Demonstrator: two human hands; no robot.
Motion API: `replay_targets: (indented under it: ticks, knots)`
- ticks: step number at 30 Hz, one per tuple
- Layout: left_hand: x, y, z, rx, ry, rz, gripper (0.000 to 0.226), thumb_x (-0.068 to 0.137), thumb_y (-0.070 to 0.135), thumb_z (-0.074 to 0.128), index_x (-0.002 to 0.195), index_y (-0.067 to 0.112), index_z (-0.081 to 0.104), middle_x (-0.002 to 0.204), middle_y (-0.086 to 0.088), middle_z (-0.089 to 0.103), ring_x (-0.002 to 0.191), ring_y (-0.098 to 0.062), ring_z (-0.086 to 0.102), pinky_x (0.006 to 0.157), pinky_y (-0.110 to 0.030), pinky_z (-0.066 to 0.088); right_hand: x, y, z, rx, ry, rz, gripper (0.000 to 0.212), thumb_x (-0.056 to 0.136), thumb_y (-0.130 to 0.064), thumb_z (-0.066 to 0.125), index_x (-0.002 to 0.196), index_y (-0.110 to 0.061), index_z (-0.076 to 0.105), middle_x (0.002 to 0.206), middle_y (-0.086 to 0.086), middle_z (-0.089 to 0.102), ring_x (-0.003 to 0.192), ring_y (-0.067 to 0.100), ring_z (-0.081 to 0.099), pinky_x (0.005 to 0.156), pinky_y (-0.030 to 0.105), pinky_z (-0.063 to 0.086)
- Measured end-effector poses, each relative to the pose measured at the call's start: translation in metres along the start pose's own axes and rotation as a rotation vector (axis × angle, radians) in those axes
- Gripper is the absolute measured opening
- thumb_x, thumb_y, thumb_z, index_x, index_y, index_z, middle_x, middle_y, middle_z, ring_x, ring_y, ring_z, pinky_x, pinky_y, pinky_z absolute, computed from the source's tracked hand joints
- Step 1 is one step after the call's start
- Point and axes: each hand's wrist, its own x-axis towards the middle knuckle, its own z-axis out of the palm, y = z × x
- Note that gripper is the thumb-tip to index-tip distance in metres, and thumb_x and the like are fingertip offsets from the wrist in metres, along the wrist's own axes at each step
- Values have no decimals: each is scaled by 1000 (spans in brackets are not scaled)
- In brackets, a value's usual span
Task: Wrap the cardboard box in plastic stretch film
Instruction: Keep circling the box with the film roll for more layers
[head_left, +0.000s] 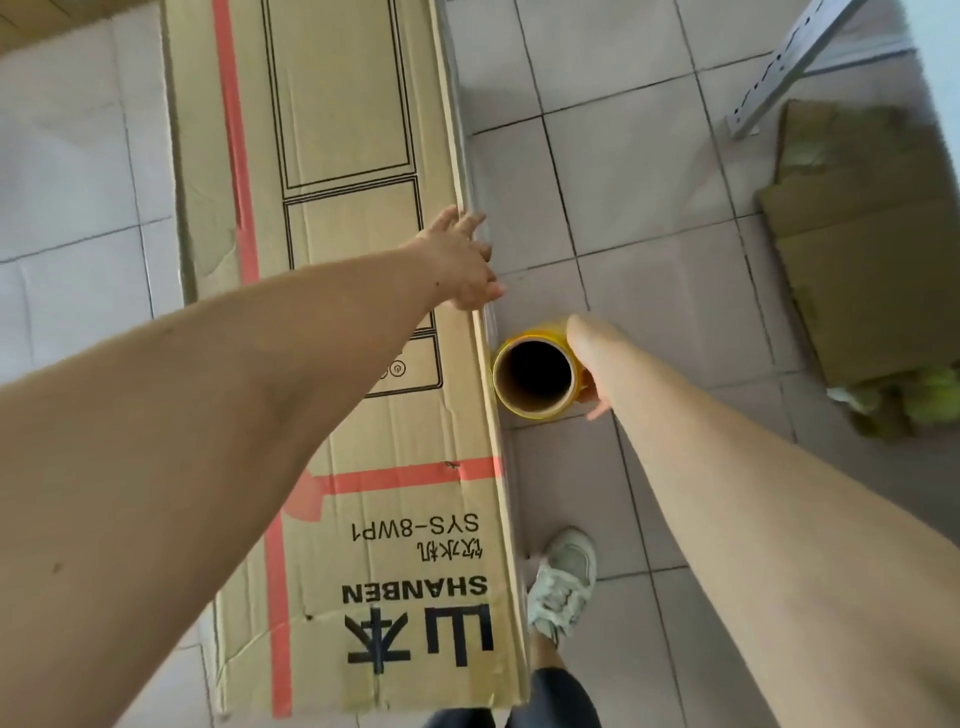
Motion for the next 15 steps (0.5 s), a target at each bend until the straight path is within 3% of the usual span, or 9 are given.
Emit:
replay_targets:
  ticks: [1, 4, 7, 10, 15]
  knots:
    - [1, -1, 1, -8, 0, -1, 60, 104, 56, 17, 154, 28, 32, 165, 1, 21, 152, -29, -13, 122, -53, -8, -1, -4, 4, -42, -22, -18, 40, 99, -42, 40, 87, -5, 48, 117, 19, 58, 103, 38, 59, 89, 56, 49]
    - [3, -2, 5, -24, 11, 11, 56, 104, 55, 19, 153, 32, 34, 165, 0, 18, 151, -30, -16, 121, -56, -7, -9, -8, 15, -73, -132, 72, 82, 73, -78, 59, 123, -14, 48, 125, 17, 50, 95, 44, 52, 73, 57, 52]
    - [4, -4, 9, -21, 43, 33, 53, 105, 53, 18, 154, 37, 30, 167, 1, 10, 150, -30, -20, 121, -57, -8, -13, 5, 14, 116, -203, 142, 67, 78, -62, 71, 119, -16, 45, 118, 15, 48, 96, 42, 51, 85, 60, 53]
    - [4, -5, 13, -11, 61, 33, 53, 105, 53, 18, 155, 38, 26, 167, 1, 5, 150, -29, -22, 121, -56, -8, -17, 36, 11, 354, -222, 257, 56, 83, -52, 68, 119, -16, 43, 118, 15, 50, 102, 38, 53, 96, 60, 49]
    - [7, -1, 11, 36, 44, 2, 52, 105, 50, 21, 155, 35, 28, 168, -1, 3, 150, -30, -21, 121, -56, -8, -18, 95, 22, 742, -217, 388, 56, 85, -54, 65, 120, -16, 43, 125, 16, 51, 112, 40, 54, 92, 60, 52]
